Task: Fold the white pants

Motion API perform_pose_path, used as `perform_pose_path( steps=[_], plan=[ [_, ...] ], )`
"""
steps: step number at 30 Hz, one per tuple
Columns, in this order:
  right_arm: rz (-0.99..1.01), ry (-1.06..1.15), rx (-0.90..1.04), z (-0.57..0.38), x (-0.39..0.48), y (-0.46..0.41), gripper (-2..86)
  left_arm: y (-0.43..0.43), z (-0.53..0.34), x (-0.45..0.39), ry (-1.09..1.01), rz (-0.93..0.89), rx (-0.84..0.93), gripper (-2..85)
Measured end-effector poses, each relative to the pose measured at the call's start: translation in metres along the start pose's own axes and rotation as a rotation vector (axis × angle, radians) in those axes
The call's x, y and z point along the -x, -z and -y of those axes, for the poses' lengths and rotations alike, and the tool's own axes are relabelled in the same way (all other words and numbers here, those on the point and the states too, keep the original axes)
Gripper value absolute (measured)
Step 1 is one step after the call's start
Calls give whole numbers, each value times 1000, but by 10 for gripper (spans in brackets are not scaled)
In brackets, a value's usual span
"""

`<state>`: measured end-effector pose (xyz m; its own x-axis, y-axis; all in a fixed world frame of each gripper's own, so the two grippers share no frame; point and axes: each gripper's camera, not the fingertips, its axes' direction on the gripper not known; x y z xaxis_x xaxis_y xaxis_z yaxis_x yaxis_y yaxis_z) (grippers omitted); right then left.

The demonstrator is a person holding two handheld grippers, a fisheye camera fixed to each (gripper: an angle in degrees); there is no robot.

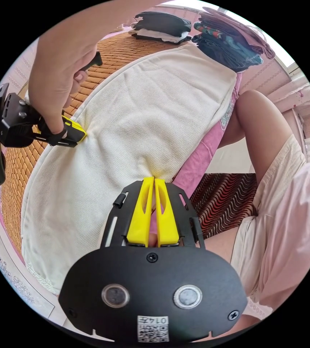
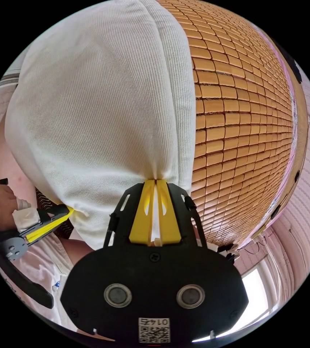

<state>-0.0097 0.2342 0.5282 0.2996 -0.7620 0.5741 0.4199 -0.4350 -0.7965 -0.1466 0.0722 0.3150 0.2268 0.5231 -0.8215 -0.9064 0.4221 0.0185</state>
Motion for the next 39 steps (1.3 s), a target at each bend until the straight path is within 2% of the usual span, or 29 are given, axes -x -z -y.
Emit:
perform_pose_path(
  steps=[8,11,13,16,19,21,24,27,30,34,39],
  plan=[
    [50,-14,-3,-30,-7,-16,-7,-13,11,-7,27,42,36,-10],
    [-11,2,-30,-53,6,-21,-6,-14,9,-20,61,120,20,-10],
    [-62,7,-54,-71,15,-24,-7,-10,2,-20,154,107,-6,-10],
    [-44,-129,-140,-124,18,-26,-9,-4,-5,-21,237,78,-23,-10],
    [112,-263,-284,-213,22,-34,-9,6,-7,-30,273,93,-65,-10],
    [217,-406,-392,-305,29,-60,-9,12,-6,-37,288,90,-88,-10],
    [335,-616,-410,-418,43,-120,-6,15,1,-50,282,38,-124,-10],
    [400,-820,-409,-518,67,-177,3,10,14,-68,244,69,-107,-10],
    [399,-991,-448,-601,95,-213,55,4,26,-81,226,68,-102,-10],
    [385,-1181,-489,-674,116,-247,112,-2,42,-91,208,25,-102,-10],
    [514,-1302,-529,-730,115,-300,161,-9,53,-97,190,35,-69,-10]
  ],
)
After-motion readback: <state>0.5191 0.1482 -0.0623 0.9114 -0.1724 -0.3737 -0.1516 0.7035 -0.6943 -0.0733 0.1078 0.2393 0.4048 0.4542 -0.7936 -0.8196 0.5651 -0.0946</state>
